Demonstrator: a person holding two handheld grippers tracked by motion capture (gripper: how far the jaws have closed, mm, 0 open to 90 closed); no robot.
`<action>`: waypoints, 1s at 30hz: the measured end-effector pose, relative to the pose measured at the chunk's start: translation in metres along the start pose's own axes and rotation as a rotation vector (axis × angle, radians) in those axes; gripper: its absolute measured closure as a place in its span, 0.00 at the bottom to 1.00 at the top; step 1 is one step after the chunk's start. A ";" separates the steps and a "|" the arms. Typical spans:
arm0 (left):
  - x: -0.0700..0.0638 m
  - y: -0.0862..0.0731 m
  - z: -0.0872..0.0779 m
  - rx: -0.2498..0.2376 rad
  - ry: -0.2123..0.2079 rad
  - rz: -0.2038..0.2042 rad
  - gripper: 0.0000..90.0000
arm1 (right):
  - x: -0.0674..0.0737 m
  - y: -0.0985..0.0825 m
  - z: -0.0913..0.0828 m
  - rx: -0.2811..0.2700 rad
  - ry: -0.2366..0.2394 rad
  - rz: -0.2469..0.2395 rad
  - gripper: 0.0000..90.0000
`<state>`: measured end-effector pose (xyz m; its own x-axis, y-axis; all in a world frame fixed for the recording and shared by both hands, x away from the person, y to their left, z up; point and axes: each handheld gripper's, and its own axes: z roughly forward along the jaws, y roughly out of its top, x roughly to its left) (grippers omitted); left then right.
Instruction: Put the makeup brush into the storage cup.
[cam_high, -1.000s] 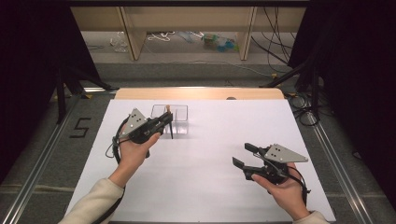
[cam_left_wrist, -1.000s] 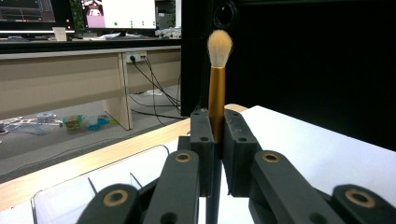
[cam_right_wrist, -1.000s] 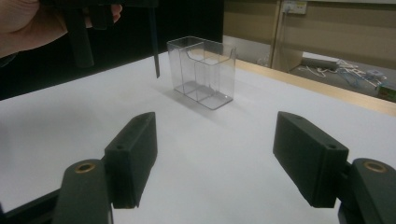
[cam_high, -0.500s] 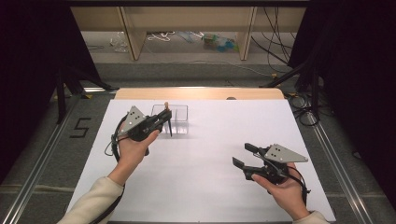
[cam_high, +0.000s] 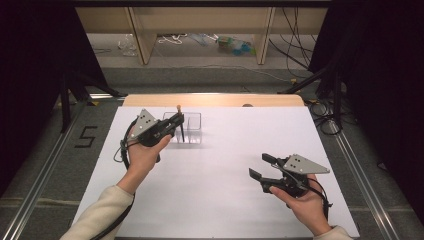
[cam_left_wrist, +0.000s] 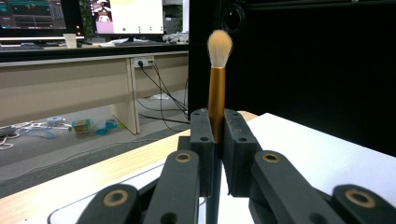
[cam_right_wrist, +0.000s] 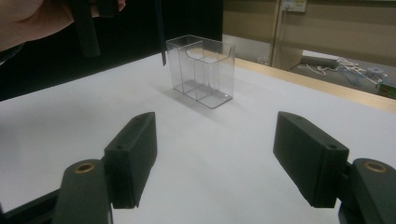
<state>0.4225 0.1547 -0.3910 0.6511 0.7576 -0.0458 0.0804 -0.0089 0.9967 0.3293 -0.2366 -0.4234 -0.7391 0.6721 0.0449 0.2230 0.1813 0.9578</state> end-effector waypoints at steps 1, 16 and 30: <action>0.000 0.001 0.000 -0.003 0.000 0.001 0.93 | 0.000 0.000 0.000 0.002 0.001 0.000 0.35; 0.003 0.007 0.005 -0.014 0.002 0.009 0.93 | -0.001 -0.001 0.000 0.007 -0.001 0.001 0.35; 0.008 0.014 0.006 -0.023 0.005 0.002 0.93 | 0.001 -0.001 0.000 0.020 0.002 0.023 0.35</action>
<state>0.4336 0.1571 -0.3782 0.6475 0.7608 -0.0438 0.0616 0.0050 0.9981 0.3288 -0.2363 -0.4246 -0.7350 0.6747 0.0672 0.2527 0.1806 0.9505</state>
